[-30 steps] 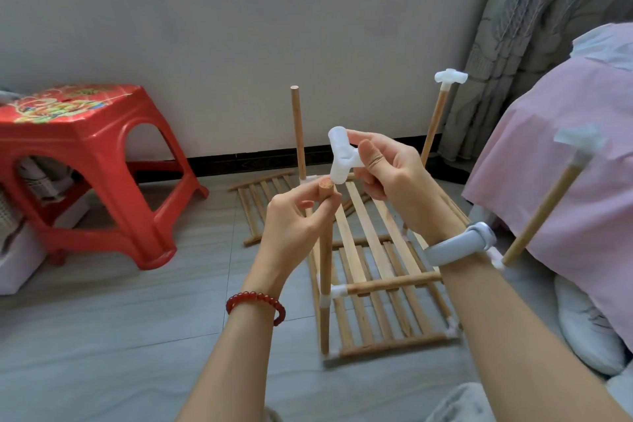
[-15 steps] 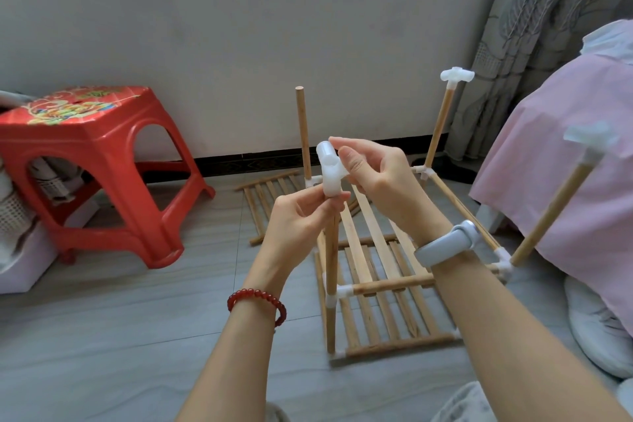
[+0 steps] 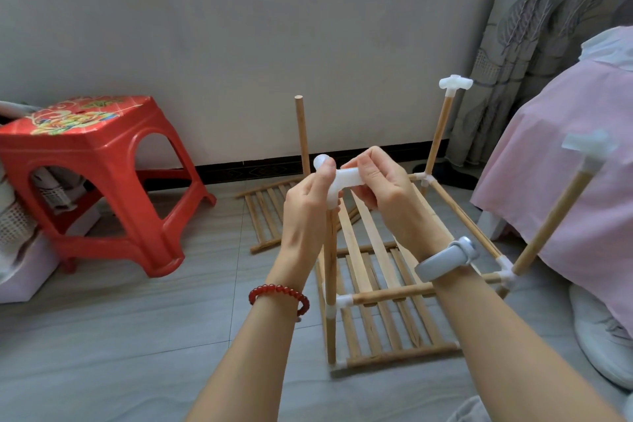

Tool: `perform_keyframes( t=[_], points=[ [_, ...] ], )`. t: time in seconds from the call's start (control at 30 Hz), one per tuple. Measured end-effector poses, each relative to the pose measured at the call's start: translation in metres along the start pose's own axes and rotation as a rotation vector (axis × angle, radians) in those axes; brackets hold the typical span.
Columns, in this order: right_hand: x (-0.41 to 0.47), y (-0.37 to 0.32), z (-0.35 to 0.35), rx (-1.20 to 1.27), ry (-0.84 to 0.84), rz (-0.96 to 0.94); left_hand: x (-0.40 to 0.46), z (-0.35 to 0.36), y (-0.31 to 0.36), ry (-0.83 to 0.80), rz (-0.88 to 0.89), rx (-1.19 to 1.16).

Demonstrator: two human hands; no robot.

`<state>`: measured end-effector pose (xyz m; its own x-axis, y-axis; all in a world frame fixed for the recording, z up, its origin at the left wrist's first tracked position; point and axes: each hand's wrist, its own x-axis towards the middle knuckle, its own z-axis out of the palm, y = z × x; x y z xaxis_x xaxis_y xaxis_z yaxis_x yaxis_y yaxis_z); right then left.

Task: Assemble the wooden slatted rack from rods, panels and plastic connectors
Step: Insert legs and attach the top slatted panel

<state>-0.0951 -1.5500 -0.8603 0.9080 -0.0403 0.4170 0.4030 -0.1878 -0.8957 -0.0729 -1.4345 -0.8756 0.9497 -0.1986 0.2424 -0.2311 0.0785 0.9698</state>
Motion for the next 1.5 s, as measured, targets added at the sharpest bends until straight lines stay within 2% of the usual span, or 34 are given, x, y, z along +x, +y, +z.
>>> perform_keyframes(
  t=[0.13, 0.37, 0.53, 0.73, 0.87, 1.07, 1.2, 1.33, 1.5],
  points=[
    [0.000, 0.006, 0.005, -0.050, 0.074, -0.051, -0.004, 0.010, -0.006, 0.064, -0.041, -0.153],
    [-0.002, 0.009, 0.011, 0.019, 0.183, -0.087, -0.004, 0.016, -0.015, 0.107, 0.017, -0.197],
    [-0.004, 0.011, 0.013, 0.025, 0.249, -0.079, -0.005, 0.016, -0.011, 0.051, 0.020, -0.195],
    [-0.012, 0.010, 0.010, 0.015, 0.169, -0.036, -0.011, 0.004, -0.006, -0.048, 0.032, -0.154],
    [-0.017, 0.002, -0.010, 0.005, 0.136, 0.000, -0.014, 0.001, -0.001, -0.064, 0.034, -0.030],
    [-0.039, -0.002, -0.074, -0.033, 0.144, 0.080, -0.022, 0.042, 0.005, -0.182, 0.171, 0.138],
    [-0.048, -0.010, -0.132, -0.199, 0.225, 0.224, -0.020, 0.090, 0.008, -0.283, 0.271, 0.279],
    [-0.053, -0.018, -0.192, -0.237, 0.314, 0.424, -0.024, 0.149, 0.008, -0.349, 0.378, 0.517],
    [-0.045, -0.038, -0.247, -0.533, 0.386, 0.572, -0.015, 0.204, 0.017, -0.496, 0.465, 0.771]
  ],
)
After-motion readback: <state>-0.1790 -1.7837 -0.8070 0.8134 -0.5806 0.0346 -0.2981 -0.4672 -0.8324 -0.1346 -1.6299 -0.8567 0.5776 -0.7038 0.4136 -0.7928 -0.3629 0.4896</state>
